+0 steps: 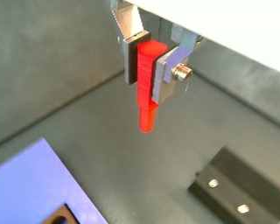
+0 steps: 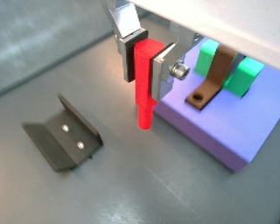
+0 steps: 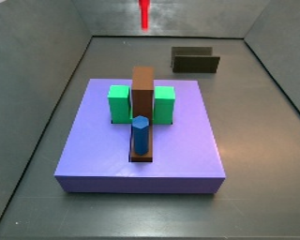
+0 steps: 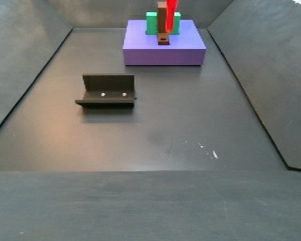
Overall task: Pick up the red object. Move up. Move to above the board. Insert the red object.
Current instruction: Move to above the board, then insert the red object.
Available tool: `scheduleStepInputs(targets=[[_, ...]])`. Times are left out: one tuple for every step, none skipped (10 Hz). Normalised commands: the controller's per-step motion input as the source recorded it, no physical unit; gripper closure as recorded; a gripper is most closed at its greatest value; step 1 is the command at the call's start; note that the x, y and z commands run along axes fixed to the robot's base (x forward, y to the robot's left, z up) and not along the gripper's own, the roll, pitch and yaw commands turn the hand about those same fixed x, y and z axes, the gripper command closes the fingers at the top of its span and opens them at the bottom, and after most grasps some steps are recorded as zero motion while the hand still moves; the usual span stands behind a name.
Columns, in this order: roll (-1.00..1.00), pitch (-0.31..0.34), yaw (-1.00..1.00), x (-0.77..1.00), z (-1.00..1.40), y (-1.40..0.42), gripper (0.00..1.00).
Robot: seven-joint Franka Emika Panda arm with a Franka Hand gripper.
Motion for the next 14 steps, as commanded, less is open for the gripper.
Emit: scheduleStepInputs(targets=[[-0.03,0.056,-0.01,0.06,1.4,0.0,1.0],[-0.03,0.091,-0.01,0.02,0.63,0.0,1.0],[-0.03,0.071,-0.01,0.02,0.36,0.0,1.0],[0.02,0.316,-0.22,0.04,0.31,-1.4,1.0],[0.07,0.316,-0.18,0.03,0.3,-1.4,1.0],[0.08,0.27,-0.09,0.06,0.31,-1.4,1.0],[0.04,0.225,-0.04,0.1,0.3,-1.4,1.0],[0.02,0.183,-0.01,0.13,0.3,-1.4,1.0],[0.02,0.163,0.0,0.11,0.19,-0.86,1.0],[0.01,0.144,0.0,0.1,0.11,-0.46,1.0],[0.01,0.102,0.01,0.06,0.06,-0.22,1.0],[0.0,-0.043,-0.07,0.1,-0.3,0.43,1.0],[0.05,-0.093,-0.09,0.06,-0.39,0.54,1.0],[0.14,-0.139,-0.09,0.01,-0.47,0.51,1.0]])
